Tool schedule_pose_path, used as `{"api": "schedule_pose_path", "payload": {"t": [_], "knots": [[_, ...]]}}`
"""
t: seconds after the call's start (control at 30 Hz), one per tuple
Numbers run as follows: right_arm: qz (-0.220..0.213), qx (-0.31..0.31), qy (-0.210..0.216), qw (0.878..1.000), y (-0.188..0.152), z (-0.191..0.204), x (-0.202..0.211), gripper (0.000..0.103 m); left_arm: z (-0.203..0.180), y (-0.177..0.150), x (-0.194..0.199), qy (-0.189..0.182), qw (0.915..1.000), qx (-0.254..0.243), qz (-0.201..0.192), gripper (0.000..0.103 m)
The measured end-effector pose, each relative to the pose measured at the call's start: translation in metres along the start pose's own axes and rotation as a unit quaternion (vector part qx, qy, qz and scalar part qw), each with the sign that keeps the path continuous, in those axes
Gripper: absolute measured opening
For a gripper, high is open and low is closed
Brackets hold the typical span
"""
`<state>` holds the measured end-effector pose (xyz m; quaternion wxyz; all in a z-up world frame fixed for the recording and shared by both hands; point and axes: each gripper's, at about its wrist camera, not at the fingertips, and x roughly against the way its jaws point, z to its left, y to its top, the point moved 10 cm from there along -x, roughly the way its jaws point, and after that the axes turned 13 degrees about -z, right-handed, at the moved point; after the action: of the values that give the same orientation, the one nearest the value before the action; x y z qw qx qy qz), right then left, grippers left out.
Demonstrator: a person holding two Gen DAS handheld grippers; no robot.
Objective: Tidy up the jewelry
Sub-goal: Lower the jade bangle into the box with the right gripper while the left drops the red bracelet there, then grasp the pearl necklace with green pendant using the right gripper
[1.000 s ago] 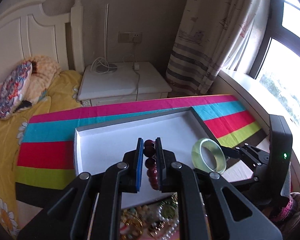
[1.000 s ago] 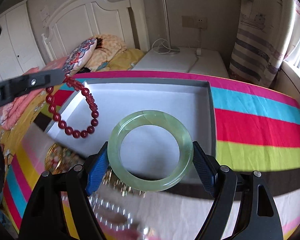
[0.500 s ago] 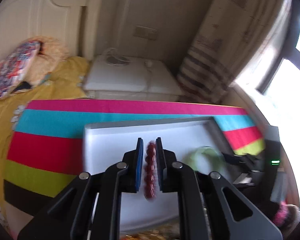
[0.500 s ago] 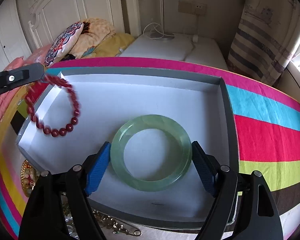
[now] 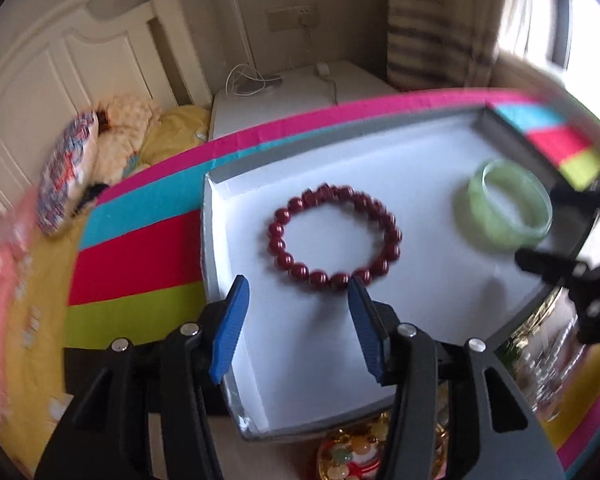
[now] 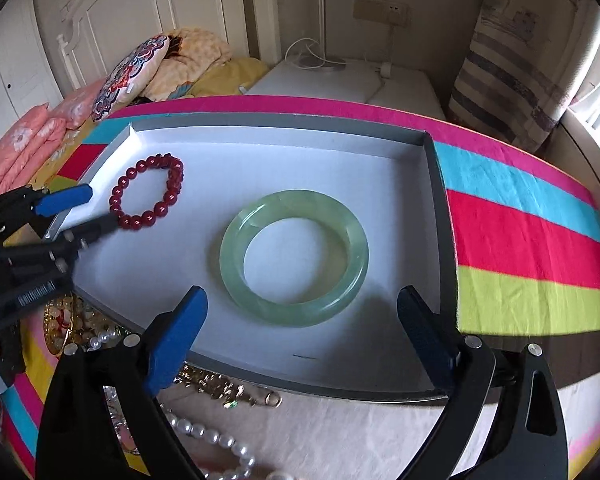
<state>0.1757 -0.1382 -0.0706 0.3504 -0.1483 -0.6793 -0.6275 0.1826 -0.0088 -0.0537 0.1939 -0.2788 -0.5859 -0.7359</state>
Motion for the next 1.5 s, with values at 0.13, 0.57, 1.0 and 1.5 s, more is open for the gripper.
{"api": "schedule_pose_path", "payload": {"t": [0.13,0.57,1.0,1.5], "knots": [[-0.01,-0.003,-0.004,1.0,-0.013,0.005,0.015,0.093,-0.004,-0.017,0.014,-0.011,0.9997,0.024,-0.001,0.046],[-0.033,-0.009,-0.015,0.999,-0.081,0.028,0.091,0.093,-0.035,-0.079,0.098,-0.015,0.9993,0.015,-0.031,0.047],[-0.129,0.04,0.035,0.99,-0.124,0.069,0.181,0.094,-0.041,-0.106,0.2,-0.029,0.9854,0.063,-0.156,0.101],[-0.092,0.28,0.093,0.951,-0.169,0.143,0.193,0.052,0.027,-0.136,0.228,-0.039,0.9579,0.216,-0.185,0.101]]}}
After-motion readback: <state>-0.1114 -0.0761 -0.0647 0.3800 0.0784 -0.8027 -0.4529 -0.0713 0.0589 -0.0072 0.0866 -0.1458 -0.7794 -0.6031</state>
